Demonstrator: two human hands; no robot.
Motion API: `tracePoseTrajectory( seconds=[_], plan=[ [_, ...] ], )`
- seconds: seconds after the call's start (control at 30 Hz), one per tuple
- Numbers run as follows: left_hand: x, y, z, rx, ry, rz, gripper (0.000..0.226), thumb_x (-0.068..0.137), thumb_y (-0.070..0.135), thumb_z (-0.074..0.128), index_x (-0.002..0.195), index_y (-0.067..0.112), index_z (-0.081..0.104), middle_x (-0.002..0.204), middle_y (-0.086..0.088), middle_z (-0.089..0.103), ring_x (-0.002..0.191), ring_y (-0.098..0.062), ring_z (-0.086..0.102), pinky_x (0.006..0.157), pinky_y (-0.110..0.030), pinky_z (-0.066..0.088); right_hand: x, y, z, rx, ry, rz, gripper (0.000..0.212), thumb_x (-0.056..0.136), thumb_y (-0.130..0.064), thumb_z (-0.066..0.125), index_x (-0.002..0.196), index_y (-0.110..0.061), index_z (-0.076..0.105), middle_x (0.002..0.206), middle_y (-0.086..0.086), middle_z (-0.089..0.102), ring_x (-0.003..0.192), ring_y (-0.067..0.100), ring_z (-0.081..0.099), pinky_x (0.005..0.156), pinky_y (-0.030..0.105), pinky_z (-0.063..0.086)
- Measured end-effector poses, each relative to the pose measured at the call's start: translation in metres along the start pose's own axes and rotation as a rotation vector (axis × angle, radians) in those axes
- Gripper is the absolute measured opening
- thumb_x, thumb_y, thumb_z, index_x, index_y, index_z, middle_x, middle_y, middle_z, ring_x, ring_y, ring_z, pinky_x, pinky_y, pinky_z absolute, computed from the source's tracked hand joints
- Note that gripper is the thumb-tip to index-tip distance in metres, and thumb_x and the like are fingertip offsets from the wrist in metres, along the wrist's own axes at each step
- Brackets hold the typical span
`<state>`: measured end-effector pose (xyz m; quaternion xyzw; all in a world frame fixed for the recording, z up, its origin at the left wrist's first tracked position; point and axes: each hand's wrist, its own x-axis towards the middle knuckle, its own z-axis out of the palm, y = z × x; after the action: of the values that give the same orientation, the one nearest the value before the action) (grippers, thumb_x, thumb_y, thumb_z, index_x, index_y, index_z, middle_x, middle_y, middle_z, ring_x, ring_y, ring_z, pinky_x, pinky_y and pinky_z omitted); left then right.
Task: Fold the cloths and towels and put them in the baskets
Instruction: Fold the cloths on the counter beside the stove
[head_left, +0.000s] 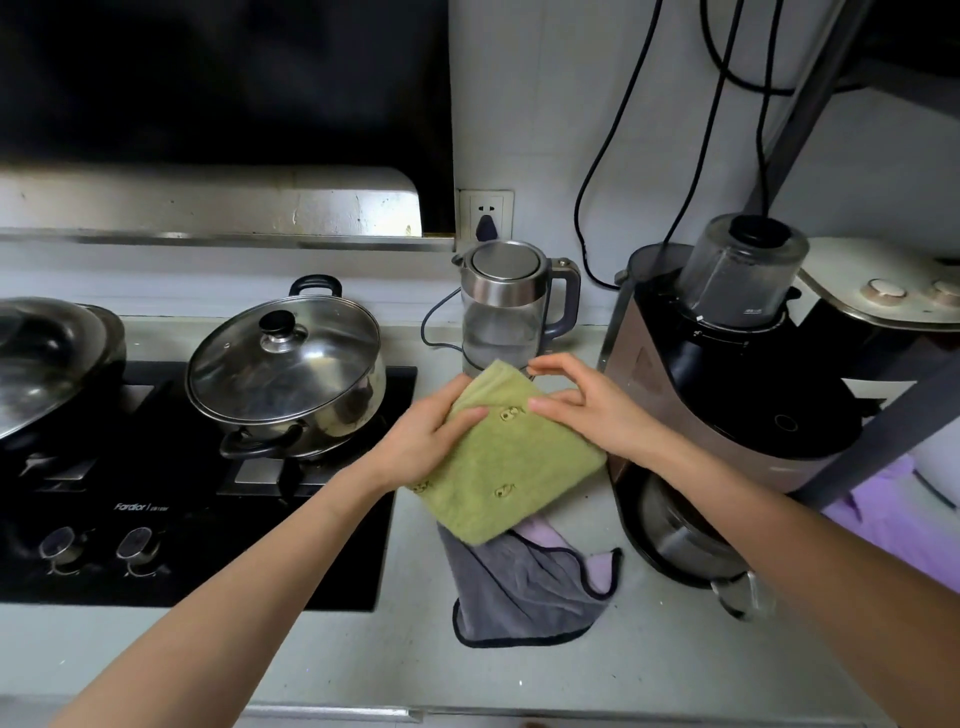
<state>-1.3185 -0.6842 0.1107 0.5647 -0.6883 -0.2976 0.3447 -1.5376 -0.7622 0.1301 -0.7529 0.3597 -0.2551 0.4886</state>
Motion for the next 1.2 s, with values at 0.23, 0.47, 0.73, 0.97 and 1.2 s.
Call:
tracePoseTrajectory(
  seconds=[0.23, 0.47, 0.73, 0.97, 1.2],
  plan=[
    [0.005, -0.007, -0.012, -0.105, 0.126, -0.017, 0.007, 0.101, 0.023, 0.043, 0.102, 0.027, 0.048, 0.085, 0.028, 0.055, 0.083, 0.006, 0.051, 0.079, -0.018, 0.04, -0.009, 0.013, -0.012, -0.38, 0.045, -0.296, 0.032, 0.076, -0.024, 0.078, 0.095, -0.017, 0.053, 0.124, -0.004, 0.053, 0.112, 0.005, 0.054, 0.098, 0.015, 0.038],
    [0.011, -0.01, -0.018, -0.125, 0.144, -0.001, 0.016, 0.102, 0.02, 0.042, 0.115, 0.019, 0.05, 0.095, 0.022, 0.056, 0.091, 0.005, 0.052, 0.086, -0.017, 0.041, -0.001, 0.023, -0.023, -0.539, -0.041, -0.203, 0.031, 0.075, -0.025, 0.079, 0.102, -0.013, 0.068, 0.102, -0.001, 0.051, 0.093, 0.014, 0.055, 0.086, 0.021, 0.04],
    [0.014, -0.014, -0.019, -0.011, 0.303, -0.11, 0.012, 0.102, 0.023, 0.04, 0.109, 0.018, 0.049, 0.098, 0.009, 0.06, 0.092, -0.008, 0.055, 0.082, -0.027, 0.04, 0.012, 0.007, -0.02, -0.512, 0.136, -0.159, 0.04, 0.087, -0.033, 0.067, 0.066, -0.003, 0.052, 0.065, 0.009, 0.052, 0.059, 0.015, 0.043, 0.059, 0.033, 0.034],
    [0.022, -0.009, -0.008, -0.31, 0.263, -0.473, 0.032, 0.101, 0.033, 0.042, 0.125, 0.016, 0.054, 0.116, -0.004, 0.064, 0.107, -0.022, 0.061, 0.098, -0.043, 0.047, 0.054, 0.009, -0.019, -0.015, 0.397, 0.182, 0.032, 0.082, -0.035, 0.07, 0.084, -0.008, 0.053, 0.08, 0.008, 0.056, 0.07, 0.017, 0.054, 0.059, 0.031, 0.045],
    [0.023, -0.013, -0.003, -0.737, 0.29, -0.968, 0.025, 0.099, 0.001, 0.036, 0.101, -0.008, 0.059, 0.07, -0.016, 0.065, 0.061, -0.026, 0.061, 0.048, -0.028, 0.051, 0.038, 0.007, 0.023, 0.59, 0.187, 0.411, 0.041, 0.096, -0.038, 0.052, 0.131, -0.018, 0.046, 0.118, 0.008, 0.057, 0.095, 0.018, 0.06, 0.061, 0.027, 0.054]
  ],
)
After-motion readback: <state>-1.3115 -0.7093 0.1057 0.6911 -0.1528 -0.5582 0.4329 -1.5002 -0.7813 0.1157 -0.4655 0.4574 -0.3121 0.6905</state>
